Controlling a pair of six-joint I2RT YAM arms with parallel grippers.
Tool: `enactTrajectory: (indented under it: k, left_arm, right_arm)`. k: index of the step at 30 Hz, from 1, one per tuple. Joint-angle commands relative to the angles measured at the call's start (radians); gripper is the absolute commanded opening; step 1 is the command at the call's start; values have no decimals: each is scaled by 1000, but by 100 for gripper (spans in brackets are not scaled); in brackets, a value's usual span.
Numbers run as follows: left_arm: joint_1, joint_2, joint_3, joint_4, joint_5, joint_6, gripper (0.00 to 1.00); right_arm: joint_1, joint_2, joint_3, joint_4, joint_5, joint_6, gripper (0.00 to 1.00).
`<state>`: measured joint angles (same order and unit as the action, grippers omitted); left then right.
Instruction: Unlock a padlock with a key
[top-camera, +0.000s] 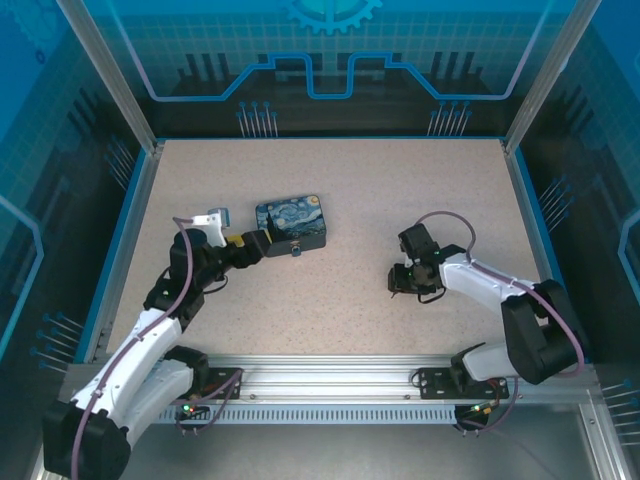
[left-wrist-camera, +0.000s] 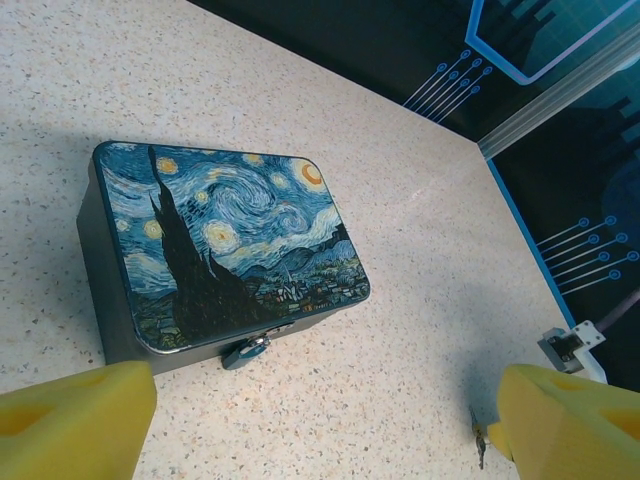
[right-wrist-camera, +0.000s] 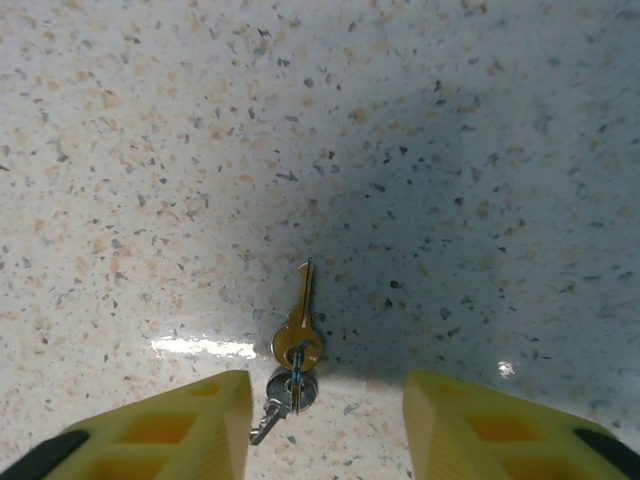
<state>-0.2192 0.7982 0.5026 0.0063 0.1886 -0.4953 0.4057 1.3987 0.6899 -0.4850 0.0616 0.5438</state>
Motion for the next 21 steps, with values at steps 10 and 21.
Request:
enactTrajectory:
  k: [10, 21]
  left_arm:
    - [-5, -14, 15, -6, 6, 23, 86]
    - [-4, -14, 16, -7, 5, 20, 86]
  right_arm:
    - [32, 69, 46, 39, 17, 19, 30]
    - [42, 98, 54, 49, 15, 22, 23]
